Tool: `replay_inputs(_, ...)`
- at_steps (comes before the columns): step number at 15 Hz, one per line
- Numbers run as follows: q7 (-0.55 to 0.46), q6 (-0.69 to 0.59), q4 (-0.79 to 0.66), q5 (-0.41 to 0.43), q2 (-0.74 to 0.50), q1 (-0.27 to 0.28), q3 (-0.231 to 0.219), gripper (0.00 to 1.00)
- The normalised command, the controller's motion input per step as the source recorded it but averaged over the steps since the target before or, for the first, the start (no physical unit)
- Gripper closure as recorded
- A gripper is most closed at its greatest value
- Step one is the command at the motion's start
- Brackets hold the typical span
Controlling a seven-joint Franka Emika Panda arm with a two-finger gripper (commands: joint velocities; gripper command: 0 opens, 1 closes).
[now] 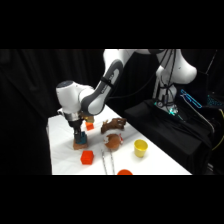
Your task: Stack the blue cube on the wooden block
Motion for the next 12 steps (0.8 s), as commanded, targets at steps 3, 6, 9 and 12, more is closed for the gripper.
replay_inputs(3,-0.17,-0.15,-0.02,0.029,-0.17,0.030,-0.001,0.00)
replay_inputs(6,-0.18,-0.21,-0.04,0.029,-0.26,0.019,0.005,0.00)
replay_inputs(9,-0.15,-0.30,-0.03,0.005,-0.30,0.026,-0.007,0.00)
replay_inputs(12,-0.15,-0.29,-0.01,0.015,-0.29,0.019,0.016,0.00)
